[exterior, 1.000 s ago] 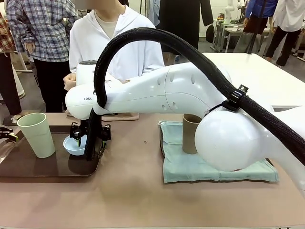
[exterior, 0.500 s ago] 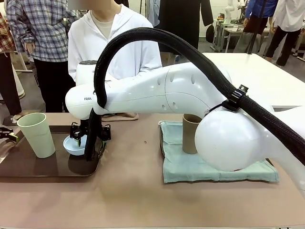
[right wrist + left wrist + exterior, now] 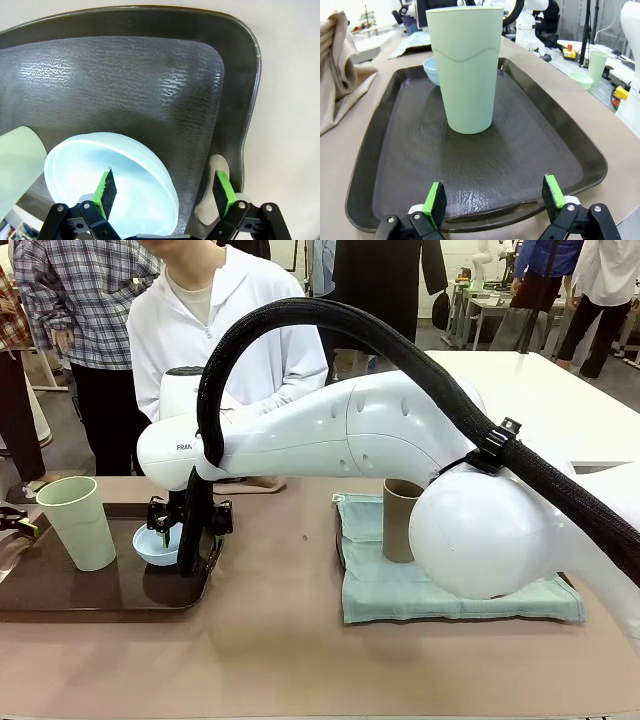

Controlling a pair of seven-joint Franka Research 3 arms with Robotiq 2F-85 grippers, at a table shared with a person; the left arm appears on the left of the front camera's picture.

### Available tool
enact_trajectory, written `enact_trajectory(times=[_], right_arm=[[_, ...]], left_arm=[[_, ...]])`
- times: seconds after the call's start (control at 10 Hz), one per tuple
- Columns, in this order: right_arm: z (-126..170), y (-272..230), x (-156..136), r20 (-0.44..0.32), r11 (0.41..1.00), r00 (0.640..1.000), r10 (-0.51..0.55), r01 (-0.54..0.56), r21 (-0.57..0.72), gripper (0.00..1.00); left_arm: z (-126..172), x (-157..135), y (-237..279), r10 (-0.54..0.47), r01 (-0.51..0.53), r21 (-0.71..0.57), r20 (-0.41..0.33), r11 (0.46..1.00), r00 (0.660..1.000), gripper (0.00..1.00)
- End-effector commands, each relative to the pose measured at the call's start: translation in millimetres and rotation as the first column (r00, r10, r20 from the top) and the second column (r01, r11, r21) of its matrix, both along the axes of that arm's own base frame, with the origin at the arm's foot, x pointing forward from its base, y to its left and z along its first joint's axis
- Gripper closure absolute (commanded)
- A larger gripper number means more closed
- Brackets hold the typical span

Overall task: Set up a tray with a mat and arrange the tableware.
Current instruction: Pick up the Picnic Bowl and Reusable plastic cup from the Handle tray in front of the human's position and hold them in the air.

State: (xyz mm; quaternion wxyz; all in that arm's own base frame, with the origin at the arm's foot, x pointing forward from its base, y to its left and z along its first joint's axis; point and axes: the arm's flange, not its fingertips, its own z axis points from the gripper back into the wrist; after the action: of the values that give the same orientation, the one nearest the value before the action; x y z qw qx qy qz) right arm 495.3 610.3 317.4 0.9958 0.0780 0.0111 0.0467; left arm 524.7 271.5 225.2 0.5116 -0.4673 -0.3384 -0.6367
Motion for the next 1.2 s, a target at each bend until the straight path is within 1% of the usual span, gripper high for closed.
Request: enact_trajectory(times=[0.0, 0.5, 0.6, 0.8, 0.9, 1.1], right_arm=[[0.8, -0.8, 0.2, 0.002, 1.0, 1.0, -0.001, 0.001, -0.003, 0.0], [0.8, -0.8, 0.2, 0.002, 1.0, 1.0, -0.001, 0.001, -0.003, 0.0], [0.8, -0.8, 0.2, 0.002, 1.0, 1.0, -0.001, 0.001, -0.003, 0.0], [0.8, -0.8, 0.2, 0.002, 1.0, 1.0, -0.001, 0.001, -0.003, 0.0], [0.8, -0.8, 0.2, 0.002, 1.0, 1.0, -0.001, 0.001, -0.003, 0.0], [0.8, -0.8, 0.2, 0.002, 1.0, 1.0, -0.001, 0.001, -0.003, 0.0]], left_arm=[[-0.3, 0.1, 0.6, 0.009, -0.009, 0.006, 0.004, 1.0, 1.0, 0.0], [0.0, 0.0, 0.0, 0.0, 0.0, 0.0, 0.0, 1.0, 1.0, 0.0], [22.1, -11.6, -5.6, 0.004, -0.005, 0.023, 0.051, 1.0, 0.999, 0.0], [59.1, -31.4, -13.9, -0.006, -0.003, 0.074, 0.126, 0.997, 0.992, 0.0], [72.0, -38.2, -17.6, -0.012, -0.001, 0.088, 0.151, 0.996, 0.988, 0.0], [93.3, -53.8, -27.3, -0.042, 0.024, 0.109, 0.17, 0.994, 0.985, 0.0]])
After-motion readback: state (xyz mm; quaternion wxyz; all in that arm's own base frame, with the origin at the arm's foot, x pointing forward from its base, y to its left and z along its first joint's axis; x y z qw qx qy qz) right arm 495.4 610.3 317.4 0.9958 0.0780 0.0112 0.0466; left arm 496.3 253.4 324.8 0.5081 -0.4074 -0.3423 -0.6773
